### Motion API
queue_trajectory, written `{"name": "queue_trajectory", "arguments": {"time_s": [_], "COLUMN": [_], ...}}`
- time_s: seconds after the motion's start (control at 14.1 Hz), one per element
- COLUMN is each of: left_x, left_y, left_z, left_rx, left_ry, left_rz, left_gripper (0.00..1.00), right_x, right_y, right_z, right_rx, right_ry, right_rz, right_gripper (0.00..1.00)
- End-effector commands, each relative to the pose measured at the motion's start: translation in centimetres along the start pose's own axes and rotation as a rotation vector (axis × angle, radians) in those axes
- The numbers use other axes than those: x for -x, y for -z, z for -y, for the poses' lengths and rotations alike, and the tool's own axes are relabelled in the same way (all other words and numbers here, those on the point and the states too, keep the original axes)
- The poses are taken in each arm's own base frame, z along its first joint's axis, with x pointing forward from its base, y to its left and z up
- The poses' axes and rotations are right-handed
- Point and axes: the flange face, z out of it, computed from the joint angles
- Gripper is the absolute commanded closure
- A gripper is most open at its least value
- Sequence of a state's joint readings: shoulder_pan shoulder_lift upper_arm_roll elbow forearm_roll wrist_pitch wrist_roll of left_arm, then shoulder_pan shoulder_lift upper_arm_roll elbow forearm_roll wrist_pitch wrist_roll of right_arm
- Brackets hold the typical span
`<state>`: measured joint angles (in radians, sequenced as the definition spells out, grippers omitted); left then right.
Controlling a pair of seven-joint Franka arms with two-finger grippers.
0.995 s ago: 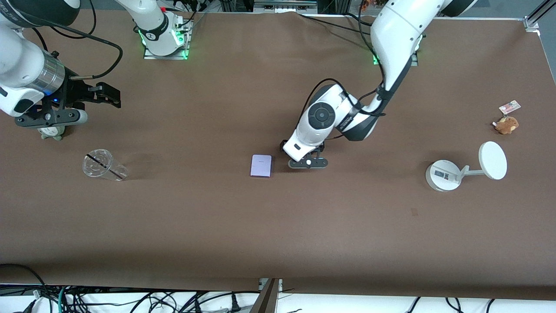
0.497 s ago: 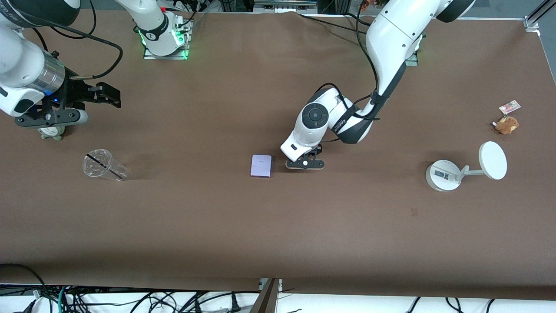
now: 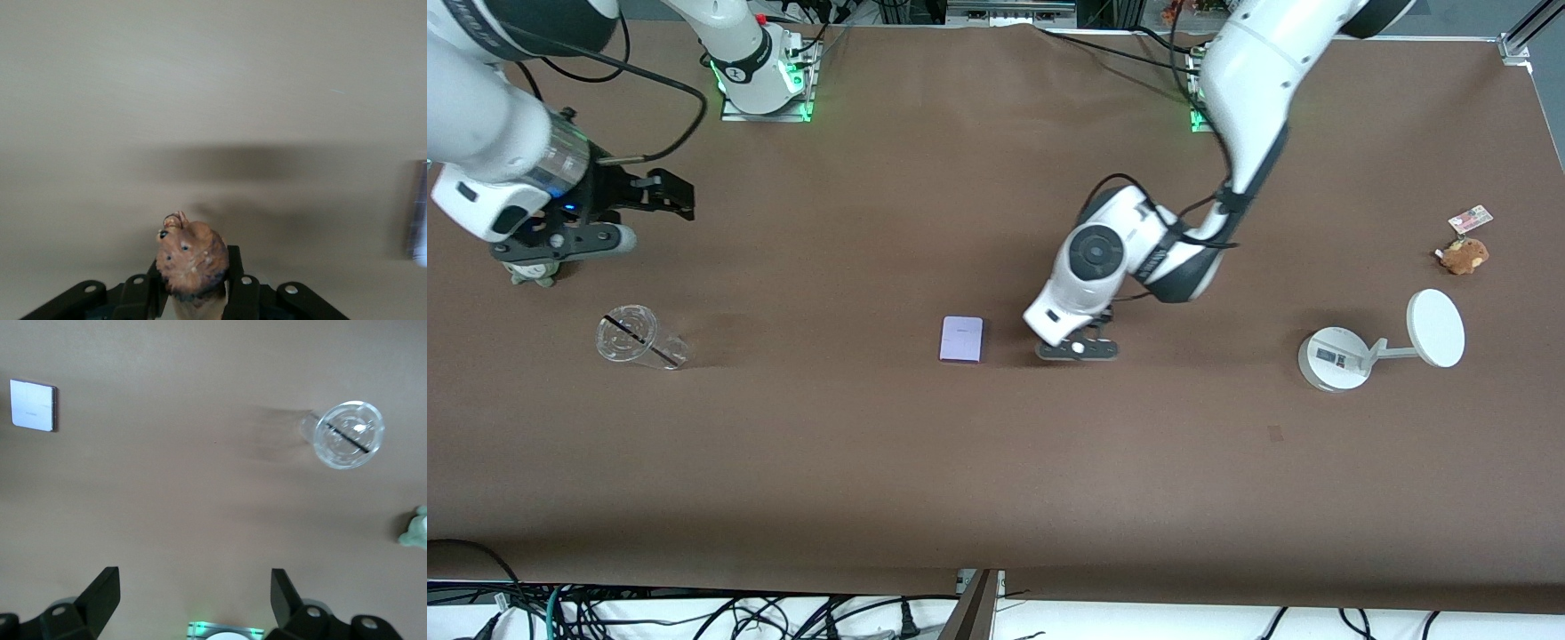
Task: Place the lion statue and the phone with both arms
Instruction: 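Carry the lion toward the mirror while the right gripper reaches the phone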
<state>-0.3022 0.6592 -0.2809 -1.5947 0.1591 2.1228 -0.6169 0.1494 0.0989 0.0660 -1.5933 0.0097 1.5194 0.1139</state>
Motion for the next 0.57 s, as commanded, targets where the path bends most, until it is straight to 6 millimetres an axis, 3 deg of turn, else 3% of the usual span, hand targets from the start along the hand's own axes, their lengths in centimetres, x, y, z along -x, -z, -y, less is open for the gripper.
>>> {"name": "queue_trajectory", "arguments": {"time_s": [0.0,0.21,0.36,0.5], "left_x": [-1.8,-4.6,-5.7,-5.8], "left_y": [3.1,3.8,3.1,1.9], "left_z": [8.2,18.4,23.9,26.1], "left_rx": [-0.062,-0.045,-0.025,-0.020], "left_ry": [-0.075,-0.112,-0.114,-0.093], "left_rz": [0.064,0.100,0.105,0.117], "left_gripper": [0.85,0.85,0.86,0.86], "right_x": [-1.9,-3.9,-5.3,-6.9], "right_y": [-1.4,-4.0,-6.6,-8.7], "right_z": [5.0,9.9,13.3,15.8], "right_rx": [0.006,0.005,0.001,-0.009], "right_ry": [-0.046,-0.093,-0.125,-0.146], "right_rz": [-0.008,-0.037,-0.057,-0.081], "right_gripper": [0.00,0.00,0.00,0.00]}}
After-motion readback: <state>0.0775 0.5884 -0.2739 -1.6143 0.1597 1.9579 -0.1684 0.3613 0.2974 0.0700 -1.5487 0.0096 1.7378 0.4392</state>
